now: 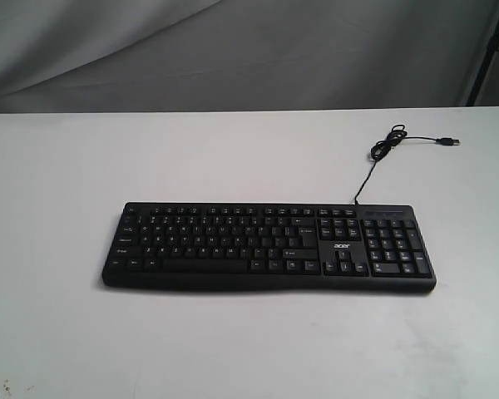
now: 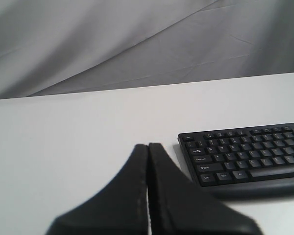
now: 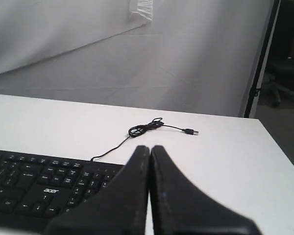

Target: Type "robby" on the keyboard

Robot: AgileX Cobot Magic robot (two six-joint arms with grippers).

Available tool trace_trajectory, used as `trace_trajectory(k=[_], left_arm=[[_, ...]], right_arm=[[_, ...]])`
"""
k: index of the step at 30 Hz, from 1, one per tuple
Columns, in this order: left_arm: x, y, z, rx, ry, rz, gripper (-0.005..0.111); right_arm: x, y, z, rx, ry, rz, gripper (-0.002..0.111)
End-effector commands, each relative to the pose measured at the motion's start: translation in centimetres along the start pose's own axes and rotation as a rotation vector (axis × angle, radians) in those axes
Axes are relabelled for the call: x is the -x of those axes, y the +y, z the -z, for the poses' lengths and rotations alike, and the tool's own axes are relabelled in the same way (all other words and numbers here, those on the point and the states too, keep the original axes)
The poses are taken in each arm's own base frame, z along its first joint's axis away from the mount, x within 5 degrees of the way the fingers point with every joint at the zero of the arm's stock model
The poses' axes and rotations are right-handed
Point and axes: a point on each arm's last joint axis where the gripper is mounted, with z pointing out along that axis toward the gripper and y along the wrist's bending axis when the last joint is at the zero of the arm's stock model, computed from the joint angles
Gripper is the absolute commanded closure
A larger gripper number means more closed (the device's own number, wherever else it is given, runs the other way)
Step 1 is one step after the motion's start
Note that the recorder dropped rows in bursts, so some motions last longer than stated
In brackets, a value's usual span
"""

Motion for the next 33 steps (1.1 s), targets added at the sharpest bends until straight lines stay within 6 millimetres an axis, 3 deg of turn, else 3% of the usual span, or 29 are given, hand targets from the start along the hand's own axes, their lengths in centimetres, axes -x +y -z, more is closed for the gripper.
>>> trace_trajectory(k=[1, 7, 17, 20, 33], left_arm=[[-0.1, 0.0, 0.0, -0.005, -0.005, -0.003, 0.107], [-0.1, 0.0, 0.0, -0.005, -0.005, -0.003, 0.107], [-0.1, 0.0, 0.0, -0.005, -0.005, -0.003, 0.107], [-0.1, 0.0, 0.0, -0.005, -0.005, -0.003, 0.107], [-0.1, 0.0, 0.0, -0.005, -0.005, -0.003, 0.107]], right_arm=[[0.2, -0.2, 0.0, -0.021, -0.044, -0.15, 0.108], [0.2, -0.3, 0.0, -0.032, -0.049, -0.328, 0.108], [-1.4, -0.8, -0.2, -0.096, 0.074, -0.078, 0.108], [-2.7, -0.7, -0.5, -0.096, 0.078, -0.076, 0.108], [-3.5, -0.6, -0.5, -0.087, 0.155, -0.019, 0.108]])
